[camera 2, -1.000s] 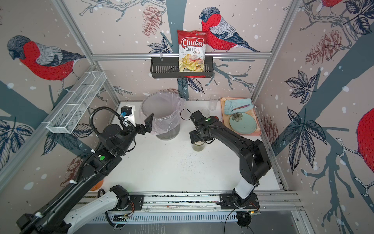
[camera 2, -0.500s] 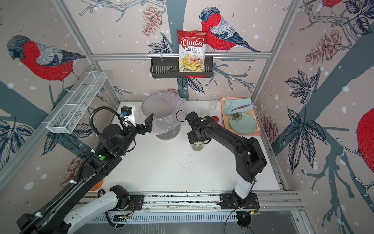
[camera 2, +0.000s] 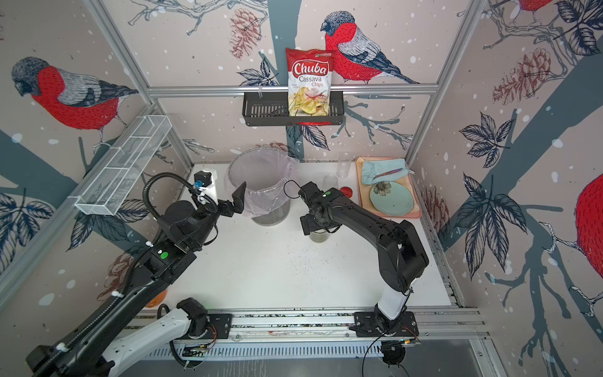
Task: Empty moldy mung beans from jars
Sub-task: Pick up the jar from the center of the board.
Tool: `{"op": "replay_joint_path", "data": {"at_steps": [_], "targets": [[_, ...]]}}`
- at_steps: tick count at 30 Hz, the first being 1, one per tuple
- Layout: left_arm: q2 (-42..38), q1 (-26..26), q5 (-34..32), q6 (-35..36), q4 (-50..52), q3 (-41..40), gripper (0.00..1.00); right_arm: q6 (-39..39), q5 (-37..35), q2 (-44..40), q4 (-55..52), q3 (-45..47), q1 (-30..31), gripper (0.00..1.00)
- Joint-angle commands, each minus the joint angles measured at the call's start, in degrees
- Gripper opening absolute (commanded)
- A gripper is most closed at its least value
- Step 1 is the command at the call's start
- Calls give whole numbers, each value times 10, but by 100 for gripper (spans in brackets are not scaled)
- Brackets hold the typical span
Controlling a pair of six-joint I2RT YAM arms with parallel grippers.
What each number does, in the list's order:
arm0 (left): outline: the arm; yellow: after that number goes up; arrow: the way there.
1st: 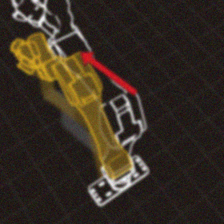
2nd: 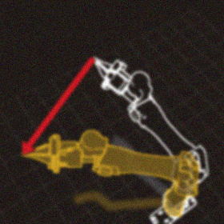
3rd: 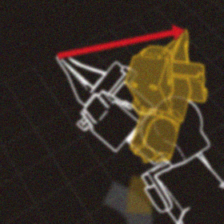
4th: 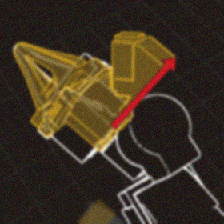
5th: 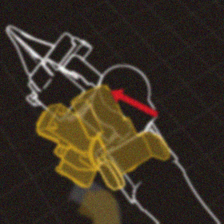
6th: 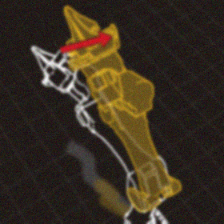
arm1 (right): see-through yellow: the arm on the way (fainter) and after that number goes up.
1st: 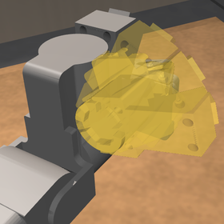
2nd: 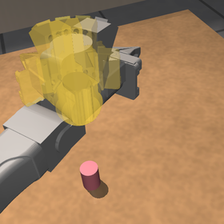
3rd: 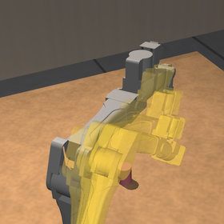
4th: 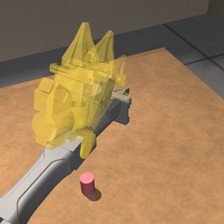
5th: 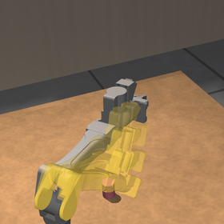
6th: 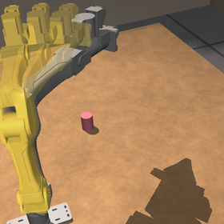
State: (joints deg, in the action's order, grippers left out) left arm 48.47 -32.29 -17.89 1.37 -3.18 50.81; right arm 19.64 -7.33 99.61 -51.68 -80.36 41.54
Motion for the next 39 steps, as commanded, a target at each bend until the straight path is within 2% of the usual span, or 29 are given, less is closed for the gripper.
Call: {"op": "replay_joint_path", "data": {"at_steps": [1, 22, 32, 39], "targets": [[-2, 0, -3, -3, -9, 0, 99, 0, 9, -1, -11, -7, 0, 100], [-6, 0, -5, 0, -14, -9, 99, -11, 36, 27, 23, 4, -23, 100], [-6, 0, -5, 1, -15, -10, 99, -13, 43, 34, 28, 8, -27, 94], [-7, 1, -7, 1, -16, -11, 99, -13, 43, 29, 23, 8, -28, 82]]}}
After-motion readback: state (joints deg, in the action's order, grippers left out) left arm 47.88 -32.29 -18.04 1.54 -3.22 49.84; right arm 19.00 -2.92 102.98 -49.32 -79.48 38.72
